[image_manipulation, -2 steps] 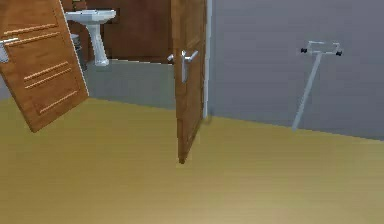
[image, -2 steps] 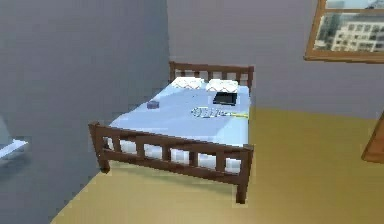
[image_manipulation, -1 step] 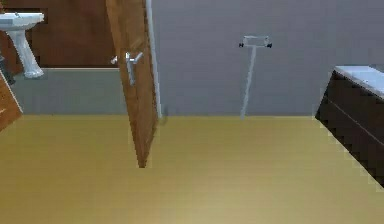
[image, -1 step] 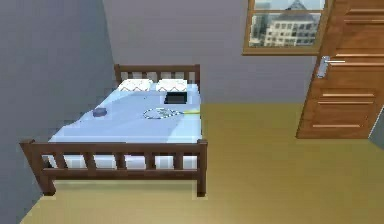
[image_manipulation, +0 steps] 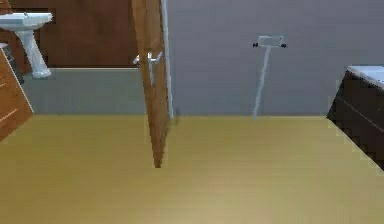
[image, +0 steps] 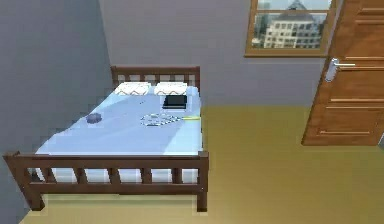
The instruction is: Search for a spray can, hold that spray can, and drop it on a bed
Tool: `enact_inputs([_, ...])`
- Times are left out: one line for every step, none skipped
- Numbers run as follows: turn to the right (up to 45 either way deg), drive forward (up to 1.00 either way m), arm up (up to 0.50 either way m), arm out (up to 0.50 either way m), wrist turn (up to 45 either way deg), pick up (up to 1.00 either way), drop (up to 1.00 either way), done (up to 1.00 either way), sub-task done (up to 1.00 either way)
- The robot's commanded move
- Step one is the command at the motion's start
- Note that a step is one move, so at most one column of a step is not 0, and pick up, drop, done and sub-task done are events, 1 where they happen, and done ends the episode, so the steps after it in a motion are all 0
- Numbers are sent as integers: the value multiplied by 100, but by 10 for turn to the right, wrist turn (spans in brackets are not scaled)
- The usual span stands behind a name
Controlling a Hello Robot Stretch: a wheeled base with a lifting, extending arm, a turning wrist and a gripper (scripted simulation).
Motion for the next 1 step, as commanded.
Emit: enact_inputs([450,0,0,0,0,0,0,0,0])
